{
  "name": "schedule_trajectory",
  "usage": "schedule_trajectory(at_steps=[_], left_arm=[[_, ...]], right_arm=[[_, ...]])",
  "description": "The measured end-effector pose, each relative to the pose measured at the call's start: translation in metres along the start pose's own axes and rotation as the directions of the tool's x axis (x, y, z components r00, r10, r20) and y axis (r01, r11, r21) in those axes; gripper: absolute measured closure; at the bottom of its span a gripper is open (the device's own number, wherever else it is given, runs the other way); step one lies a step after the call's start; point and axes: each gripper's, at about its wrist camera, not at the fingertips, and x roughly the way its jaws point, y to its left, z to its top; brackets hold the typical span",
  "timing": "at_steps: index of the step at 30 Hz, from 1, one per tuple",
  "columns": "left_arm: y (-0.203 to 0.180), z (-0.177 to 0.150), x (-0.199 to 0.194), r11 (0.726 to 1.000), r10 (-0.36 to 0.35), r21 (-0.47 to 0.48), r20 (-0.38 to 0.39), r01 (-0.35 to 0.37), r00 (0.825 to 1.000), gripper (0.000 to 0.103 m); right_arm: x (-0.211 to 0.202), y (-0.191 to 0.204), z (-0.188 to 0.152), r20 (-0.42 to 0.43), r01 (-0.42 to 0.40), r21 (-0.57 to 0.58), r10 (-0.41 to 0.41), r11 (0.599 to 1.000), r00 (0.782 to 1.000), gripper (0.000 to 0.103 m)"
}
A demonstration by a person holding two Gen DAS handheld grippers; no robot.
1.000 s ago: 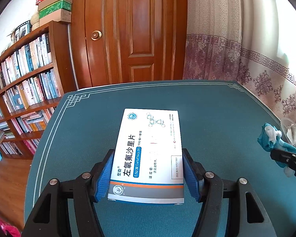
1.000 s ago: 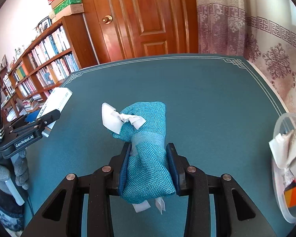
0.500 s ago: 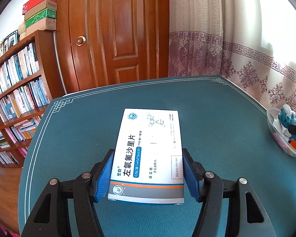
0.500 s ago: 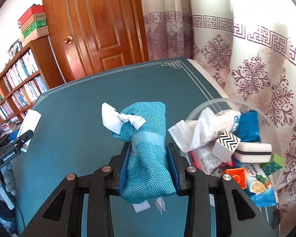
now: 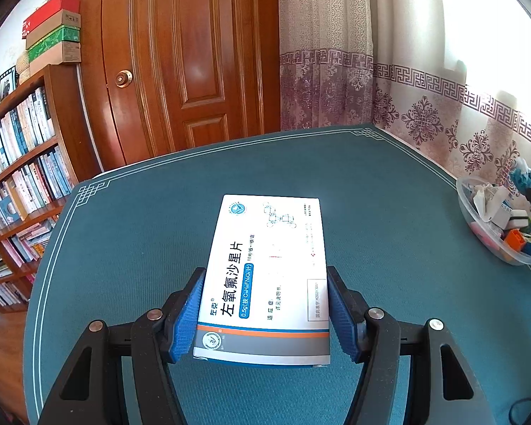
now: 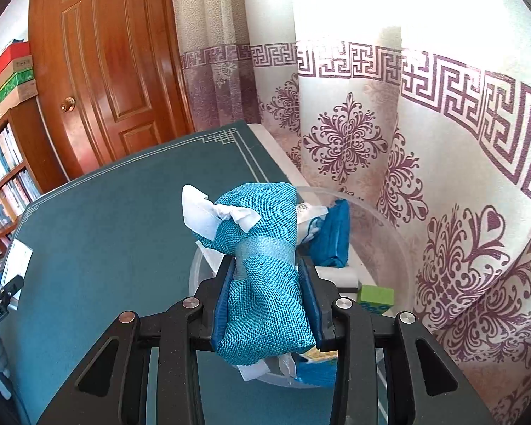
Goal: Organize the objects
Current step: 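Carry the teal cloth bundle with the right tool into the bowl and release it, then carry the medicine box with the left tool to the bowl and release it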
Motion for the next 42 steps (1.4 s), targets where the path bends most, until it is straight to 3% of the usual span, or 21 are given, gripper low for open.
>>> schedule_trajectory(at_steps=[13,18,27,42], left_arm=[[-0.019,-0.006,0.001,1.0,-0.02,0.017,-0.023,0.021,1.0,0.036],[-0.024,-0.006,0.0,0.999,-0.028,0.023,-0.024,0.029,0.999,0.036],[-0.036,-0.007,-0.002,0.998,-0.047,0.039,-0.028,0.048,0.999,0.036],[-0.066,-0.001,-0.007,0.993,-0.094,0.063,-0.028,0.095,0.995,0.036]], right_arm=[[0.017,-0.038,0.014,0.026,0.175,0.003,-0.175,0.985,0.984,0.066],[0.036,-0.049,0.017,-0.001,0.229,-0.021,-0.229,0.973,0.974,0.066],[0.047,-0.055,0.01,-0.03,0.225,-0.038,-0.226,0.974,0.974,0.064],[0.016,-0.049,0.003,0.024,0.171,-0.048,-0.17,0.984,0.985,0.061]])
